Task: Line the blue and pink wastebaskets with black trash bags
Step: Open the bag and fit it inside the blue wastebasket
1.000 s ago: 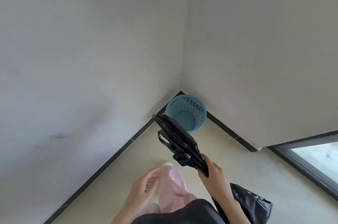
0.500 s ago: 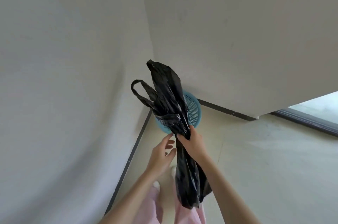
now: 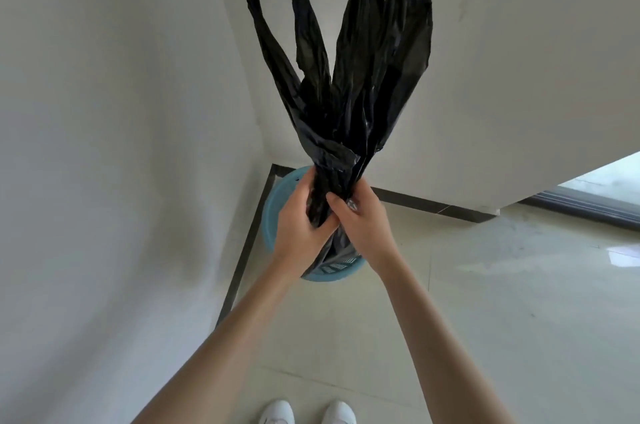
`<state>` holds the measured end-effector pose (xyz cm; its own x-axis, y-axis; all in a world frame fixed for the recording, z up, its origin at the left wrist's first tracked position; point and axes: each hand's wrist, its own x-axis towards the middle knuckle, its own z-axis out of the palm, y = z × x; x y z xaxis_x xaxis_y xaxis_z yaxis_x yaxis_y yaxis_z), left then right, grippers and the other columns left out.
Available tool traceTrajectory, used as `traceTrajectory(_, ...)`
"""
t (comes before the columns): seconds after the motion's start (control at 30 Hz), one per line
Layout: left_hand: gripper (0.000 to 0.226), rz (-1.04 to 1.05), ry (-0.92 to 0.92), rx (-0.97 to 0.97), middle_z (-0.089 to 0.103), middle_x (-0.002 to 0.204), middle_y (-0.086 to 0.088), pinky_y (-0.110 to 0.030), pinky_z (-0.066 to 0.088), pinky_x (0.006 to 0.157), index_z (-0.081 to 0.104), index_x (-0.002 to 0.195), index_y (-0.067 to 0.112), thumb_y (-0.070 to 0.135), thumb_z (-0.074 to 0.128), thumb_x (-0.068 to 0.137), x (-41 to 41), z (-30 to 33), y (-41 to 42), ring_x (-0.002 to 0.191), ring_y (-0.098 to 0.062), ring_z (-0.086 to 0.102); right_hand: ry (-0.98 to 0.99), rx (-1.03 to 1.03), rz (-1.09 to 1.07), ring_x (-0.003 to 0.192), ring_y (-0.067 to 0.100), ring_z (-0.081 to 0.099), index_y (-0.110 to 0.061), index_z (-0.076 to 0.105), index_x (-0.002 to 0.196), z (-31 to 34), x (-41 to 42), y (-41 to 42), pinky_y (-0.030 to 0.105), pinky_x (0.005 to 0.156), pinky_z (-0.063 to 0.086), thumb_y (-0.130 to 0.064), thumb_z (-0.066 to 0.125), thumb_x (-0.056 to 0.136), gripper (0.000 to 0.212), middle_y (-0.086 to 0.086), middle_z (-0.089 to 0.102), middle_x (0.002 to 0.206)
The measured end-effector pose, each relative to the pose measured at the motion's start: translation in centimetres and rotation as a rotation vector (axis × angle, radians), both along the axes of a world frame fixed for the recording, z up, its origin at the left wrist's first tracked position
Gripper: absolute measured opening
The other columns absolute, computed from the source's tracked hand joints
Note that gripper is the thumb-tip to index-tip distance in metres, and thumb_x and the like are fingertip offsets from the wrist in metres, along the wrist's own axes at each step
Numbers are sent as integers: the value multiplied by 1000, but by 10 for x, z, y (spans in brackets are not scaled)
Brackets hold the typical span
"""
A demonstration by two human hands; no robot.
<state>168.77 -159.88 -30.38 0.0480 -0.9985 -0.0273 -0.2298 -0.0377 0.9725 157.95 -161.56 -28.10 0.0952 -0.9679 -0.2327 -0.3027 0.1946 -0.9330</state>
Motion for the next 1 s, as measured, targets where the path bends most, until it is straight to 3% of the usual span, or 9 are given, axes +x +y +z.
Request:
traceTrajectory(0.13,52,14,32,-79,60,121,4,-32,46,99,45,127,15,11,68,81,-5,-70,-21,115,-6,54,-53,-118,-58,87,-13,59,-16,53,117,-75,-5,-11,6,75,45,-10,55,91,26,-20,62,93)
traceTrajectory(0.27,56,-106,17,-50,58,122,9,-23,43,100,42,129,22,12,69,80,0,-167,-37,115,0,51,22,-147,-45,95,4,61,-19,51,116,-177,-11,-19,25,84,49,-15,58,90,27,-13,64,99)
traceTrajectory(0.43,69,-258,-145,80,51,130,6,-24,38,99,30,139,23,14,67,81,13,-275,-48,122,-8,47,253,25,146,113,20,54,-17,39,133,-281,-21,-31,21,82,35,-20,54,92,43,2,59,124)
traceTrajectory(0.6,80,-168,-240,2,40,136,8,-25,34,102,11,145,27,8,59,84,19,-300,-54,124,-5,40,314,13,206,119,24,51,-16,42,132,-323,-29,-49,26,91,38,-21,51,93,40,5,57,129)
traceTrajectory(0.73,97,-118,-148,-198,40,128,15,-13,45,89,-7,134,54,12,63,83,18,-288,-46,104,-1,57,345,-18,180,112,25,55,-17,40,135,-323,-28,-42,24,83,38,-22,52,93,44,6,60,124)
traceTrajectory(0.8,88,-199,-254,-232,43,127,15,-10,45,86,1,135,55,14,61,86,16,-278,-46,97,-1,59,355,-22,230,110,24,56,-17,42,132,-319,-28,-37,22,80,35,-22,52,93,41,5,61,122)
traceTrajectory(0.87,61,-208,-371,-272,56,115,9,-15,47,87,32,138,33,12,58,87,15,-272,-51,91,0,59,357,-25,271,109,24,57,-16,45,128,-311,-31,-37,21,79,36,-20,52,93,36,5,62,120)
traceTrajectory(0.93,31,-161,-462,-322,62,100,4,-28,48,85,58,116,14,8,58,86,15,-270,-58,86,-4,57,368,-42,236,107,23,59,-14,51,120,-300,-36,-39,22,79,38,-20,54,91,29,4,65,115)
traceTrajectory(1.0,18,-123,-581,-379,61,99,-3,-36,49,82,64,101,9,8,62,83,18,-270,-61,89,-13,55,483,-215,59,100,20,62,-13,57,111,-288,-42,-34,25,76,44,-18,56,89,23,3,68,105)
